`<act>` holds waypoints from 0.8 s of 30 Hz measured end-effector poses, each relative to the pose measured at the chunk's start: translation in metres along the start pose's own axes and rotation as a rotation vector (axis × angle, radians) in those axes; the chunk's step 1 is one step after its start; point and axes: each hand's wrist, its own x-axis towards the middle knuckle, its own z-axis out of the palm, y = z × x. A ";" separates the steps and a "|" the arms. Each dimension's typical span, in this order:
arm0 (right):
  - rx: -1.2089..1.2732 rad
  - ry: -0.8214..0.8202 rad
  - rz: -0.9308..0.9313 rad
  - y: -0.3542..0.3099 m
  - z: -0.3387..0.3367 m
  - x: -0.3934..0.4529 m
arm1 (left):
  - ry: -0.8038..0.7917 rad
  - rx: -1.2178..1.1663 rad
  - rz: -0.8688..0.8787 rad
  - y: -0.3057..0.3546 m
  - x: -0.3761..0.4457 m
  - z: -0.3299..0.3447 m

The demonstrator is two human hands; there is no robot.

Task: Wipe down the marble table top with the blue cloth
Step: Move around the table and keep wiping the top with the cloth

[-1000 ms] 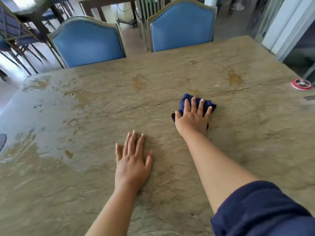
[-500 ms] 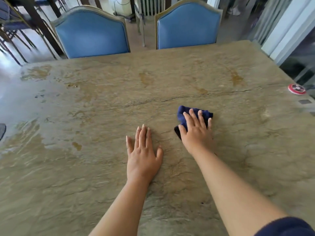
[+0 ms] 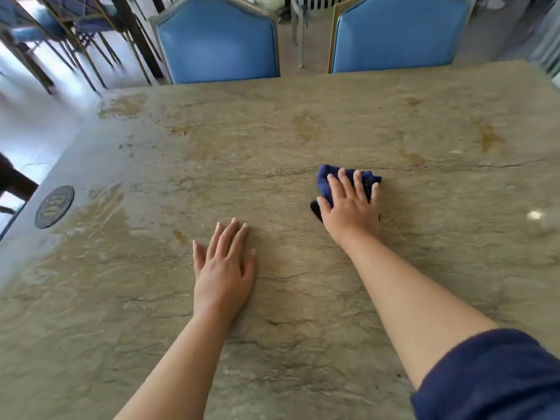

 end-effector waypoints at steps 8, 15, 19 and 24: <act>0.019 -0.111 -0.183 -0.094 0.010 0.044 | 0.021 -0.045 -0.035 -0.002 0.003 0.005; 0.158 -0.138 -0.696 -0.023 -0.002 -0.007 | 0.017 -0.082 -0.063 0.000 0.002 0.001; 0.064 -0.009 -0.261 0.010 -0.002 -0.018 | -0.011 -0.043 -0.049 0.000 0.004 0.000; 0.017 -0.002 0.080 -0.064 0.001 -0.067 | -0.007 -0.086 -0.030 -0.003 0.005 0.000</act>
